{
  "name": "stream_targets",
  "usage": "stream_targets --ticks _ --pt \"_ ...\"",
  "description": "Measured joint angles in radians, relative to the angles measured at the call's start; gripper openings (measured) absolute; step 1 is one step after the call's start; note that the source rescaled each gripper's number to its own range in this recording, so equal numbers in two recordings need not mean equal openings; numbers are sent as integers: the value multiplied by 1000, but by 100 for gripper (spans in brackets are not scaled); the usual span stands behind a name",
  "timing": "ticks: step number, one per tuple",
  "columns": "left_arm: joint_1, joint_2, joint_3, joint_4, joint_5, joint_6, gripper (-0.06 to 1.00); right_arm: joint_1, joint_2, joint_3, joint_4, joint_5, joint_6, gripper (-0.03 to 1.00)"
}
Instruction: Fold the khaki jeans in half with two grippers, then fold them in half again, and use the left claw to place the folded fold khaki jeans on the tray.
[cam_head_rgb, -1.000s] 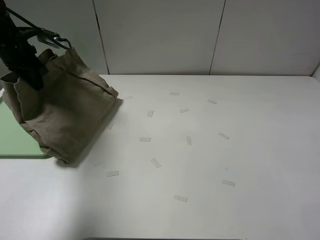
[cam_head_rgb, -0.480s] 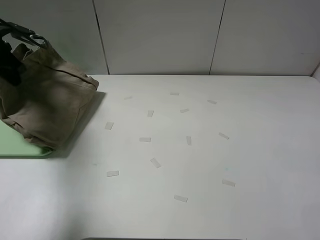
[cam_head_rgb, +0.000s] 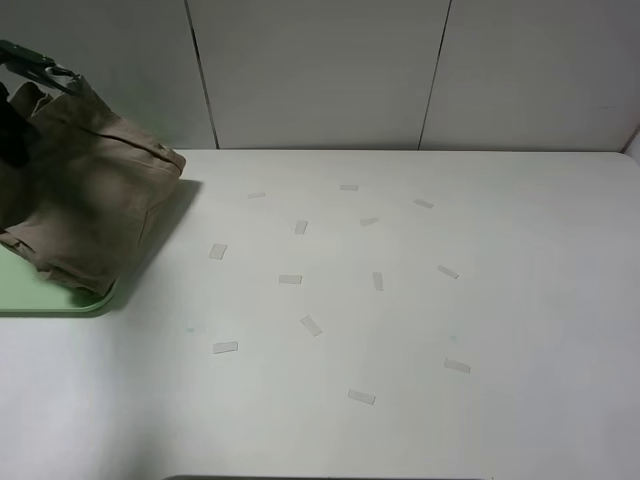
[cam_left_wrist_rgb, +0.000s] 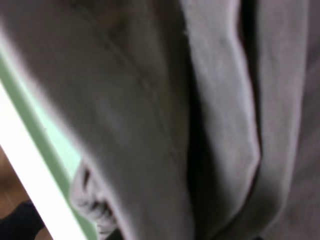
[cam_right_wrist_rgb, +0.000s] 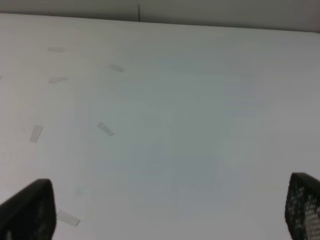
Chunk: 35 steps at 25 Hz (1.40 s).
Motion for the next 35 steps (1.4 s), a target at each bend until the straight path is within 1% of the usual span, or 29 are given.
stream_targets --ticks 5,15,16,17,18,20,22,23,24,27,35 --pt "18 0 0 2 0 0 0 0 0 0 0 0 0 100" --pt "19 0 0 4 -4 -10 1 0 0 0 0 0 0 100" --pt "19 0 0 4 -4 -13 4 0 0 0 0 0 0 100" --pt "19 0 0 4 -4 -17 10 0 0 0 0 0 0 100" --pt "19 0 0 5 -6 -18 20 0 0 0 0 0 0 100" --pt "19 -2 0 5 -8 -24 51 0 0 0 0 0 0 100" --pt "20 -3 0 8 -8 -53 78 0 0 0 0 0 0 100" --pt "20 -3 0 10 -8 -68 86 0 0 0 0 0 0 100" --pt "20 -4 0 12 -7 -85 92 0 0 0 0 0 0 100" --pt "20 -5 0 26 -2 -104 98 0 0 0 0 0 0 100" --pt "20 -5 0 30 0 -125 100 0 0 0 0 0 0 100"
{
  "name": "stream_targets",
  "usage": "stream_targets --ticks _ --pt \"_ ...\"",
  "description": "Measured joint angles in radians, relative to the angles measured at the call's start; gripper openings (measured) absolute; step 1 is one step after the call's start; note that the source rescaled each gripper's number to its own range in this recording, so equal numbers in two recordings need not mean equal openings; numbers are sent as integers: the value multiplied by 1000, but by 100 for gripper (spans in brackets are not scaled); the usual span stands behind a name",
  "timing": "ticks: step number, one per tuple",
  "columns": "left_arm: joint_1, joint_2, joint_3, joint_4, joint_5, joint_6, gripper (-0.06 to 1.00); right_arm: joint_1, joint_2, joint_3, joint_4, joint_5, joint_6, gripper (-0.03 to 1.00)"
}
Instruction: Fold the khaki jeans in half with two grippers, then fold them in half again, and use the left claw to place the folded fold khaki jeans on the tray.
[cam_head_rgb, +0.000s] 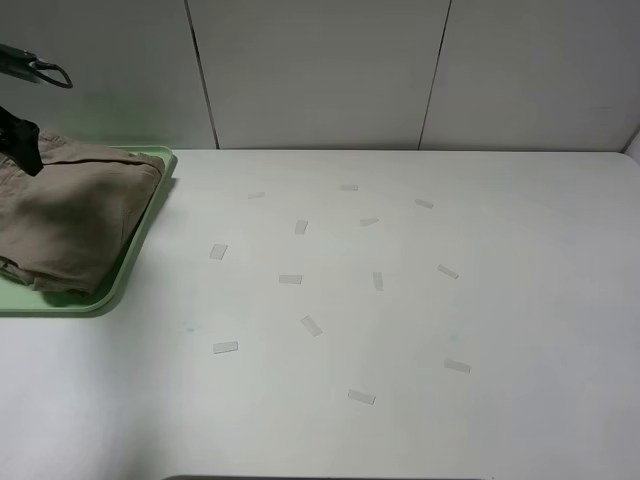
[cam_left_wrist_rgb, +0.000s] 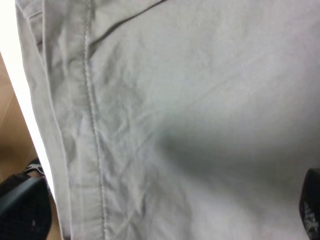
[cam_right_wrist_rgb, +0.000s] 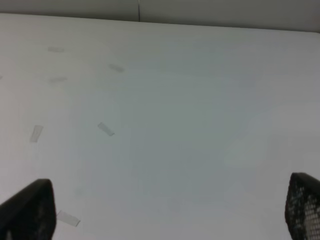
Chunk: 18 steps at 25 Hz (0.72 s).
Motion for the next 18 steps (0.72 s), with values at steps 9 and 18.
stream_targets --ticks 9,18 --pt "-7 -129 0 0 -10 -23 100 0 0 0 0 0 0 100" --pt "14 -371 168 -13 -120 -36 100 0 0 0 0 0 0 100"
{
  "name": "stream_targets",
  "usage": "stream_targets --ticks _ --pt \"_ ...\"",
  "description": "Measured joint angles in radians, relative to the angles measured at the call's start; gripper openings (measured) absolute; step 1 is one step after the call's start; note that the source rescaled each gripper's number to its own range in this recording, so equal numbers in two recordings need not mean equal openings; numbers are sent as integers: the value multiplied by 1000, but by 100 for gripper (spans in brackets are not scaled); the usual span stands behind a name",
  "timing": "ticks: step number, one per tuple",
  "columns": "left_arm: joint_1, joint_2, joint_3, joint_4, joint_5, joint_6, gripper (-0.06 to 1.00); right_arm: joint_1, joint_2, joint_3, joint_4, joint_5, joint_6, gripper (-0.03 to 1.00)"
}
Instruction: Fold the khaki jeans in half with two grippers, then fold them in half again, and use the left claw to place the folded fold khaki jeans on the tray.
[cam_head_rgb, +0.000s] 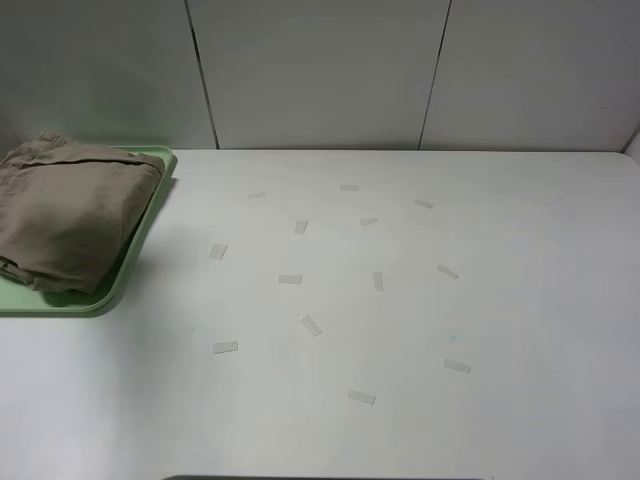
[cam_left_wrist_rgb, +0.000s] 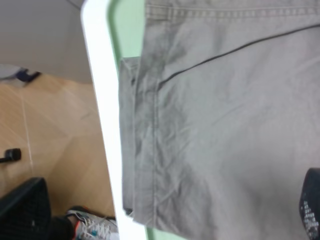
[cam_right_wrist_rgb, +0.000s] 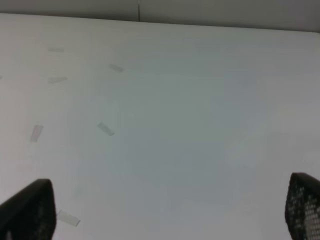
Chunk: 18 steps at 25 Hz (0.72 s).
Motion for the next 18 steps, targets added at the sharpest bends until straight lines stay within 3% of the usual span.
stream_targets --ticks 5,14,18 --pt "35 -175 164 -60 -110 1 100 0 0 0 0 0 0 100" --pt "94 -482 355 -187 -167 8 100 0 0 0 0 0 0 100" --pt "142 -598 455 -279 -199 69 100 0 0 0 0 0 0 100"
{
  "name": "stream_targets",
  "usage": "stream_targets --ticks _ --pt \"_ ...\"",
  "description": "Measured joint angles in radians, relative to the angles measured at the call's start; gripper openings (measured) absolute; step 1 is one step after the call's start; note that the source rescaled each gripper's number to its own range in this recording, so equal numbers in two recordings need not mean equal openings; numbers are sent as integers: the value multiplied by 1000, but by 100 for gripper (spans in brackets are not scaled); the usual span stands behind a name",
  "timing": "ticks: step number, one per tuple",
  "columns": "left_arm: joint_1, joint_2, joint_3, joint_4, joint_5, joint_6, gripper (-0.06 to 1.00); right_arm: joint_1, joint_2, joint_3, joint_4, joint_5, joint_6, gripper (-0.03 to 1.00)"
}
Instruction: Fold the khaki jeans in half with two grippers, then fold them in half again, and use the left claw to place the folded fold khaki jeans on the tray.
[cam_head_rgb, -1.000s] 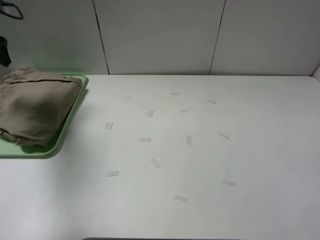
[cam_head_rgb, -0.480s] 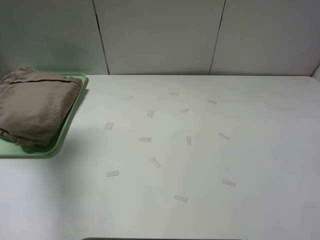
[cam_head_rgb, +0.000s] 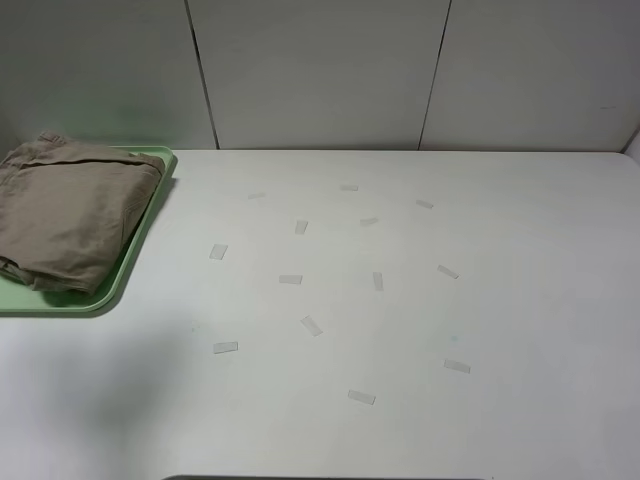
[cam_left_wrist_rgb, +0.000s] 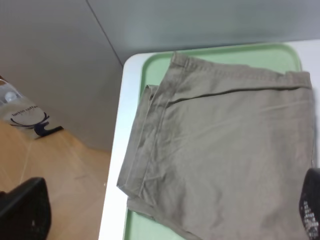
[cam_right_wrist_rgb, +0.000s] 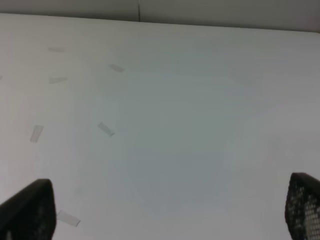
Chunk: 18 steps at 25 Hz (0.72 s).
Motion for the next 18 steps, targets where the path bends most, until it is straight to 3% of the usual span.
stream_targets --ticks 6,12,18 --pt "5 -152 121 -168 -29 130 100 0 0 0 0 0 0 100" --pt "-2 -335 228 -237 -28 149 100 0 0 0 0 0 0 100" --pt "-146 -518 315 -243 3 150 100 0 0 0 0 0 0 100"
